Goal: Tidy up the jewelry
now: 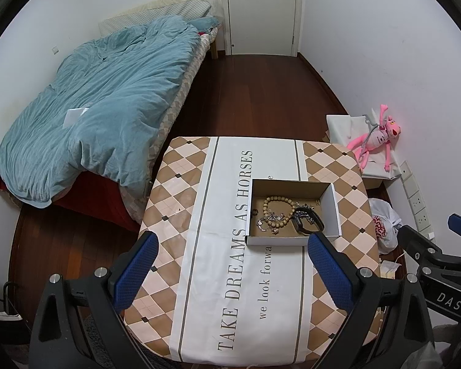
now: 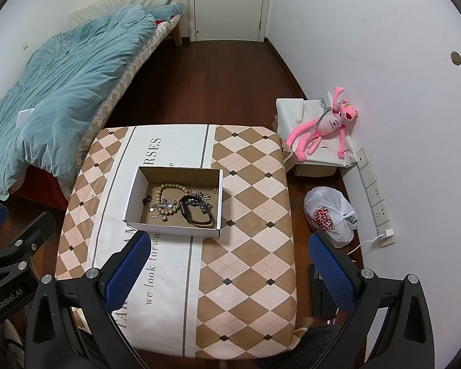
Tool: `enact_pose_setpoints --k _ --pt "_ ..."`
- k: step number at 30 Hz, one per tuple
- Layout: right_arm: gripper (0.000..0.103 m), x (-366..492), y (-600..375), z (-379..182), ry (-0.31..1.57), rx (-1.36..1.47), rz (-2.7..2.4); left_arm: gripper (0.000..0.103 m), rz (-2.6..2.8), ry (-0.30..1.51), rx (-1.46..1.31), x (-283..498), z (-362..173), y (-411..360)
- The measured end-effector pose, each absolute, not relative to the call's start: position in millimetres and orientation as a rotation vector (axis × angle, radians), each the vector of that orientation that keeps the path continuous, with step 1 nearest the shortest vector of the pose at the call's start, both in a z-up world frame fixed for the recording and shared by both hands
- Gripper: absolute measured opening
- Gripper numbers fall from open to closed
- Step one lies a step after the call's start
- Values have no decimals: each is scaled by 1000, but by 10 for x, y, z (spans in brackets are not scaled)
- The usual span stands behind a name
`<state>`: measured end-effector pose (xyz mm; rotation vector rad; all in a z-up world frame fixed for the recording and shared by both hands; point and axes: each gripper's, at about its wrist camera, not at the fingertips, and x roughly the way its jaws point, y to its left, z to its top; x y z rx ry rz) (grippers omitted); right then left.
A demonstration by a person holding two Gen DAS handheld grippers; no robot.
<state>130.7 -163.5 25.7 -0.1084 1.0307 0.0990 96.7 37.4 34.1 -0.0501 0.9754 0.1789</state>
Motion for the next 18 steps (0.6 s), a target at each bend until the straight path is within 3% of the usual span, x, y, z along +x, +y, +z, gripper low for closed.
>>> enact_pose_setpoints --k 18 --pt "103 1318 -1621 256 1032 -104 98 99 168 973 -60 980 352 367"
